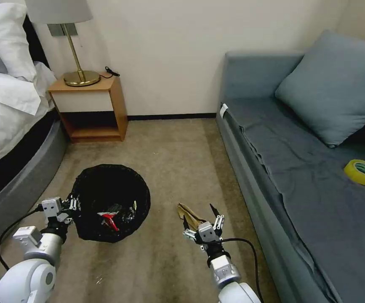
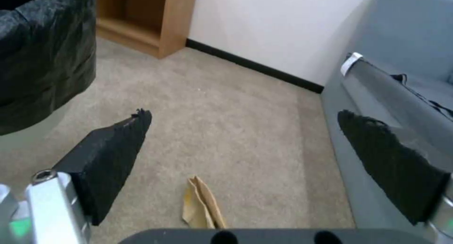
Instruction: Pick up the trash bin, then pick up the garbage on the floor and place it into the trash bin.
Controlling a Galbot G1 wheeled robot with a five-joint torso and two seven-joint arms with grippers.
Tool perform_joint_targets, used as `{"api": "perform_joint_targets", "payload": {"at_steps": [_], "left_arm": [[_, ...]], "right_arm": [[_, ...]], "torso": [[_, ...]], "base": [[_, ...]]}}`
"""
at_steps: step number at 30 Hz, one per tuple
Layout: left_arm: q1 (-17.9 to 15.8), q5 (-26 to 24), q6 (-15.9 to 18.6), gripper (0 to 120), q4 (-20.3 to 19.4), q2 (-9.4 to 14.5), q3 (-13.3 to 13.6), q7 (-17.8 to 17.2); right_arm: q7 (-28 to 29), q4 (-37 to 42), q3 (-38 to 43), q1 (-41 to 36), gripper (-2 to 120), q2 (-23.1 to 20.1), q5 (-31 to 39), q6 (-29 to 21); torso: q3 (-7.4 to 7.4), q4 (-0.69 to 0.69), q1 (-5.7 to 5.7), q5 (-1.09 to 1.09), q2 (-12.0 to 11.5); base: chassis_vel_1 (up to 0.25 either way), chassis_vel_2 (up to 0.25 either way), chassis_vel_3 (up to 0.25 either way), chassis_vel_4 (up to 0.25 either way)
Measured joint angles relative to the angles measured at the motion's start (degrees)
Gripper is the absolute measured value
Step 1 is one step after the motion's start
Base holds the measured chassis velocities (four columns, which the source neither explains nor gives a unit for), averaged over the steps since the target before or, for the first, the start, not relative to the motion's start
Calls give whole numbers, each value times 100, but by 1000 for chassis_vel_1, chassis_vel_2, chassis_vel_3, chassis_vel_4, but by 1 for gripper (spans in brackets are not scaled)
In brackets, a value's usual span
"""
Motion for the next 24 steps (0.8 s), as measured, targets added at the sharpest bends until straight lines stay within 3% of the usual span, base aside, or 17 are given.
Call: {"api": "perform_joint_targets", "payload": {"at_steps": [12, 24], "left_arm": [[8, -11, 0, 4, -16, 3, -27, 7], [23, -56, 0, 4, -18, 11, -90, 14]], "right_arm": [[-6, -3, 0, 20, 100, -7, 58, 21], [-49, -129, -76, 97, 100, -26, 62, 130]], "torso": [[0, 0, 0, 0, 0], [1, 0, 0, 0, 0]], "base": [[-9, 9, 9, -11], [-103, 111, 114, -121]]}}
